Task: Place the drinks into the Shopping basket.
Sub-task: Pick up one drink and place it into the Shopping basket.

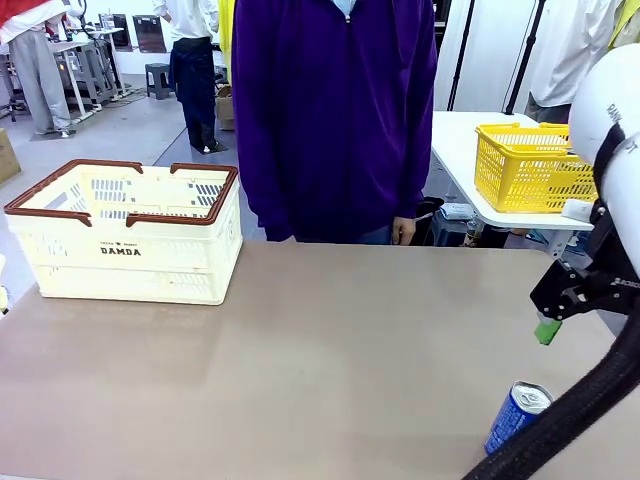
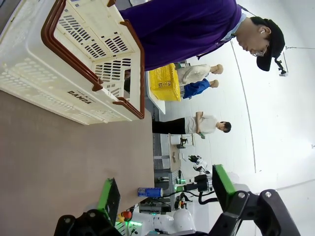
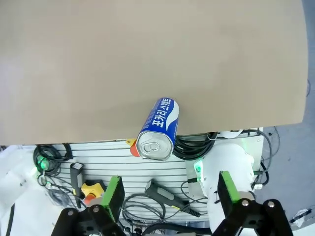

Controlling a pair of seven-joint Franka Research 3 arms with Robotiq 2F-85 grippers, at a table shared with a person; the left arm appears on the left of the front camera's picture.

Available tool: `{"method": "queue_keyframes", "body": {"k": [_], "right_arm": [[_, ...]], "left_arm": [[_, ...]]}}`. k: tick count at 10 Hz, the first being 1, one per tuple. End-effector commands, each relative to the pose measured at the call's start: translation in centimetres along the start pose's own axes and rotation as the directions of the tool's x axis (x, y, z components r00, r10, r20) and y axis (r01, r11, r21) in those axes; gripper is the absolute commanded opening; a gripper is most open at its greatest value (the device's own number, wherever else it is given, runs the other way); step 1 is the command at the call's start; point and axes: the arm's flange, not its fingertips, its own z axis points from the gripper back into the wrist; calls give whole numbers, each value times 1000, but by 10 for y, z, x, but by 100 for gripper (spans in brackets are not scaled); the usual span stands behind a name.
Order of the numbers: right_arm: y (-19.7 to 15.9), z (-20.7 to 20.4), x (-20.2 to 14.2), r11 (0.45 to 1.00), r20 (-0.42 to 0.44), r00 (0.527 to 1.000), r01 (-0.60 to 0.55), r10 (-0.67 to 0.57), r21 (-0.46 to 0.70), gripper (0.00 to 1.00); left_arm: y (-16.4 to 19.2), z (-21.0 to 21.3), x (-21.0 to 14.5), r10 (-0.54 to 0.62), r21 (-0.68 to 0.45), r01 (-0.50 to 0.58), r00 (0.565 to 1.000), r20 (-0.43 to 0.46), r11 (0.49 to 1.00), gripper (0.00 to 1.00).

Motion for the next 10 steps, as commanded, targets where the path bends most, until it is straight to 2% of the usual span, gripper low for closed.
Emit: {"method": "queue_keyframes", "body": {"k": [1,2,3,6,10], "right_arm": [[7,-22,1,999,-20,1000,20,-21,-31,100],[11,-28,-5,999,20,999,45,-45,17,100],[13,-35,-12,998,17,999,50,-51,33,100],[20,-56,-25,997,-6,997,72,-72,-2,100],[14,-98,-10,997,-167,983,64,-72,-50,100]], "left_arm": [[1,3,-1,-16,4,16,1000,-12,1000,100],[1,3,-1,-16,4,16,1000,-12,1000,100],[1,3,-1,-16,4,16,1000,-12,1000,100],[1,3,-1,-16,4,16,1000,-12,1000,100],[1,3,-1,-16,4,16,1000,-12,1000,100]]}}
